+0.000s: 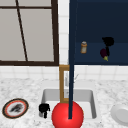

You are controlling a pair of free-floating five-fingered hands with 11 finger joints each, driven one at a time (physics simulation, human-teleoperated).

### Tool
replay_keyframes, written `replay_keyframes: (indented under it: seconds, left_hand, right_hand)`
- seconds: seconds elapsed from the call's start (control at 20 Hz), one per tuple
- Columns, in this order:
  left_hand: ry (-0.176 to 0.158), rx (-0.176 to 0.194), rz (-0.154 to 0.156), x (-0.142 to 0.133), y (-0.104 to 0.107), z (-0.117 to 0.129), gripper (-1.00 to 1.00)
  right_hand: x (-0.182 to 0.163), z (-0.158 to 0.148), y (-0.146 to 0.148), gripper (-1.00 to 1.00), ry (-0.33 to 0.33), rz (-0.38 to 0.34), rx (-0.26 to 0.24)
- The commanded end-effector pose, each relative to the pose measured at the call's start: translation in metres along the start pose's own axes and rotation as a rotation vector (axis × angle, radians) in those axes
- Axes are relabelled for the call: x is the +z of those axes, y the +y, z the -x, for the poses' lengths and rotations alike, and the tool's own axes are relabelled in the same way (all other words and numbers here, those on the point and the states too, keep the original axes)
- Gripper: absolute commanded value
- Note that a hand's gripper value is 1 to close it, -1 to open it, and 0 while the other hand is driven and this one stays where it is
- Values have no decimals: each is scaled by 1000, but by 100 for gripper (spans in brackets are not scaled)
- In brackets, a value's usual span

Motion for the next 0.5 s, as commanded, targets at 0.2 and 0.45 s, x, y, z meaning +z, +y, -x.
replay_keyframes:
  seconds: [0.2,0.45]
  left_hand:
    - [0,0,0,0,0,0,0]
    - [0,0,0,0,0,0,0]
  right_hand:
    - [-1,3,10,-100,-4,-99,-2]
    - [-10,10,5,-100,1,-67,-16]
